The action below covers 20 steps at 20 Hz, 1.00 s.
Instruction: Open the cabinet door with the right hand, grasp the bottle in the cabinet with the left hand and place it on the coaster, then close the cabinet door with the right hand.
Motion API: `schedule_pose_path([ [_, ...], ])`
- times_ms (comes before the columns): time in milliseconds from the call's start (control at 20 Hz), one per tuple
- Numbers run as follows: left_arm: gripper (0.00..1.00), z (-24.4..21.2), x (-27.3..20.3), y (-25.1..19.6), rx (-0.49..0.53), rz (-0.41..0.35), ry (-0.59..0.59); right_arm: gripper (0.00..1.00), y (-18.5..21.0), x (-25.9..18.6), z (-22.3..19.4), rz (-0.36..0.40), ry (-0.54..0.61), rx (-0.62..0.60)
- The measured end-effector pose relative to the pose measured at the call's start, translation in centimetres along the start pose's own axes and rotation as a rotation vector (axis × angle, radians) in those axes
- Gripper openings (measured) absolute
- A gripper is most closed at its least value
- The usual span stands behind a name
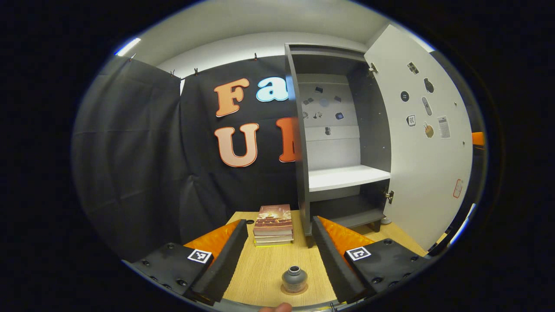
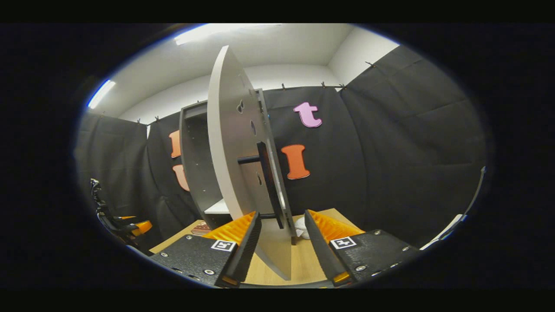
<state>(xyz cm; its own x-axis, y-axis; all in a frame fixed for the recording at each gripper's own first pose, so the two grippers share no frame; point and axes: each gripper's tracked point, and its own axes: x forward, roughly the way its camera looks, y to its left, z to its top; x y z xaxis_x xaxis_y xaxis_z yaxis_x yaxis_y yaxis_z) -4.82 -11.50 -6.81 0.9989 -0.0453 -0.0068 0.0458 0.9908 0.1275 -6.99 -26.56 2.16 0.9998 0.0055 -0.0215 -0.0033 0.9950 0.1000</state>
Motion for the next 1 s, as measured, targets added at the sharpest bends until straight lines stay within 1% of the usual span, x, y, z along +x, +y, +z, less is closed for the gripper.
schedule_pose_path([
  [400,0.97,0.0,3.8,5.0,-0.016,-0.028,-0.003,0.65,8.3,1.7,-1.8,0.069,0.005,-0.004],
  [500,0.95,-0.2,4.8,6.4,-0.018,-0.023,0.002,0.65,9.8,2.6,-2.4,0.077,0.008,-0.016],
  [550,0.97,-0.4,5.2,7.0,-0.022,-0.023,0.008,0.66,10.5,3.2,-2.6,0.079,0.007,-0.017],
  [650,0.97,-0.9,6.0,8.0,-0.025,-0.022,0.019,0.66,11.9,4.7,-3.4,0.08,0.018,-0.018],
  [800,0.97,-1.4,6.9,9.5,-0.027,-0.017,0.029,0.66,14.3,6.2,-3.9,0.107,0.02,-0.014],
  [850,0.97,-1.5,7.3,10.1,-0.029,-0.014,0.03,0.76,15.2,6.9,-4.1,0.119,0.02,-0.011],
  [900,0.97,-1.5,7.4,10.6,-0.032,-0.013,0.03,0.69,16.1,7.6,-4.4,0.131,0.023,-0.011],
  [1000,0.97,-1.3,7.9,11.5,-0.033,-0.005,0.026,0.72,17.9,9.4,-4.8,0.151,0.026,-0.006],
])
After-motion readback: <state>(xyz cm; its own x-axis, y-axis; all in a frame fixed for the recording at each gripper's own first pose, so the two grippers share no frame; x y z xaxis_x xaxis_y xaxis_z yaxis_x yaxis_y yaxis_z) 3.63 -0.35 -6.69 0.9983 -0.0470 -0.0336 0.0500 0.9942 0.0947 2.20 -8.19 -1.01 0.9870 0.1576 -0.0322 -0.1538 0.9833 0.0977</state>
